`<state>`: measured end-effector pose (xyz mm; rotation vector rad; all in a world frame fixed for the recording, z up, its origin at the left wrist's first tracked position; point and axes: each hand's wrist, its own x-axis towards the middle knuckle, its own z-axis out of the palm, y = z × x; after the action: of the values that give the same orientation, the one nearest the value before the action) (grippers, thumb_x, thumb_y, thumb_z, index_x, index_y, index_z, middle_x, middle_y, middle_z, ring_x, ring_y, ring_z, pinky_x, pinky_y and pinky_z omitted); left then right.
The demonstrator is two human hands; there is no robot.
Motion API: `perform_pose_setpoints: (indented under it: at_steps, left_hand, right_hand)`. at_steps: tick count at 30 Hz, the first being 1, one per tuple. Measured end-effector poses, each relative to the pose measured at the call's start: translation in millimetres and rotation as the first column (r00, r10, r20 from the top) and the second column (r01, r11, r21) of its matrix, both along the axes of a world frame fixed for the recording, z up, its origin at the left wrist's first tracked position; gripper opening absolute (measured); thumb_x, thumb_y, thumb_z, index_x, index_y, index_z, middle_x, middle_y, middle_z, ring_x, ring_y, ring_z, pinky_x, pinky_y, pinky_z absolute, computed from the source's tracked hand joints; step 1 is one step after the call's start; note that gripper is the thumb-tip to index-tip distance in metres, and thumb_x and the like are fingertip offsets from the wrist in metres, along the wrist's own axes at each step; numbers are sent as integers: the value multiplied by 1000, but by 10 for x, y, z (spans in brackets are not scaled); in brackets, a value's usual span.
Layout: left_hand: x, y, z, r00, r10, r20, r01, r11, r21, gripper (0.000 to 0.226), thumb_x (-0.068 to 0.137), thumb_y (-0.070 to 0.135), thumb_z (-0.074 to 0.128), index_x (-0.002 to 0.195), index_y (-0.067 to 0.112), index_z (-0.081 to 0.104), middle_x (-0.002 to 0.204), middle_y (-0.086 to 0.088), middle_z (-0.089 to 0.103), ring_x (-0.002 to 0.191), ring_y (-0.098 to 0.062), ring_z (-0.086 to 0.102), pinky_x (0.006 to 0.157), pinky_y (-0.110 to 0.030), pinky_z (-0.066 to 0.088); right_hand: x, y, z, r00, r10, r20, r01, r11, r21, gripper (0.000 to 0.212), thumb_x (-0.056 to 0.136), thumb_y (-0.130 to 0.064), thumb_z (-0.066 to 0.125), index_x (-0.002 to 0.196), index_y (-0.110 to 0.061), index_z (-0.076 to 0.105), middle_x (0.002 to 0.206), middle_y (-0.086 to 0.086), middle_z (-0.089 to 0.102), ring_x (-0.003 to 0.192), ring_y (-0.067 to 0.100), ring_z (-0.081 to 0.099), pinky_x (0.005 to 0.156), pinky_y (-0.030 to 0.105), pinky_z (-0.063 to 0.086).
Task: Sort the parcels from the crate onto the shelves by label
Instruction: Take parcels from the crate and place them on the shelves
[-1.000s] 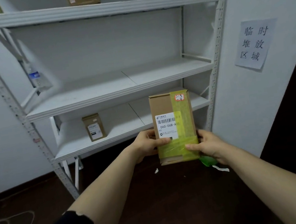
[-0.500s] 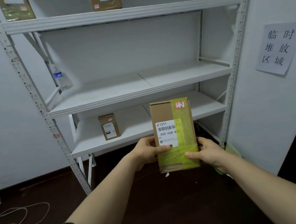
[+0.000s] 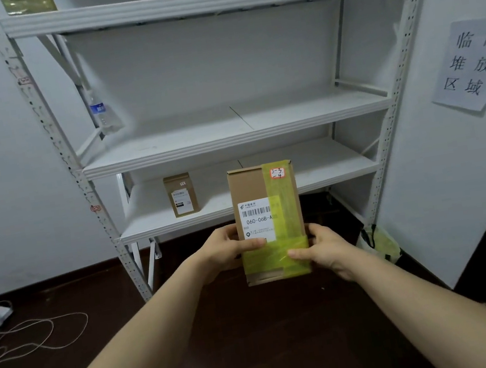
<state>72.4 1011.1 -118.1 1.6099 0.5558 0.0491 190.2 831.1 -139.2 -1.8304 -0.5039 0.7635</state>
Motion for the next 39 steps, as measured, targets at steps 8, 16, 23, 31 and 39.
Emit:
perform_pose_setpoints:
  at_steps: [8, 16, 23, 31, 39]
  left_hand:
    - [-96, 197, -232, 998, 55, -37, -49, 988, 147, 62, 67, 3, 83, 122, 9, 55, 107, 0, 67, 94, -10, 64, 71, -18, 54]
    - [233, 943, -570, 996, 52, -75, -43, 991, 123, 64, 65, -5, 81, 123, 7, 56, 112, -2, 67, 104, -14, 63, 82, -24, 53]
    - [714, 1910, -809, 992, 86, -96, -78, 993, 87, 76, 72, -8, 75, 139, 7, 43, 130, -8, 59, 119, -17, 55, 95, -30, 51]
    - [1094, 2914, -1042, 941, 258, -217, -234, 963, 131, 67, 79, -2, 71, 139, 7, 44, 132, -11, 54, 123, -24, 51, 102, -33, 44]
    - [1703, 3757, -1382, 860, 414, -299, -380, 910, 167, 62, 82, -3, 69, 139, 2, 44, 133, -15, 55, 123, -28, 52, 94, -29, 44]
  right_hand:
    - [62, 261, -235, 997, 44, -64, -44, 999, 0, 82, 67, -25, 84, 136, -5, 44, 128, 10, 59, 106, 19, 60, 90, 32, 49]
    - [457, 984, -418, 983, 27, -183, -29, 1000, -11, 84, 62, -7, 86, 135, -10, 44, 113, 9, 67, 100, 26, 66, 91, 49, 53]
    - [924, 1966, -567, 987, -8, -163, 2, 999, -41, 70, 65, -2, 83, 126, -11, 50, 110, 6, 64, 103, 24, 63, 89, 47, 54]
    - [1582, 2831, -834, 992, -99, -78, 95, 994, -60, 63, 65, 0, 83, 117, -18, 53, 104, 2, 63, 108, 27, 60, 92, 51, 51]
    - [2602, 3753, -1259, 992, -110, -59, 103, 989, -110, 70, 66, 4, 81, 127, -11, 50, 120, 9, 61, 113, 30, 58, 95, 51, 50]
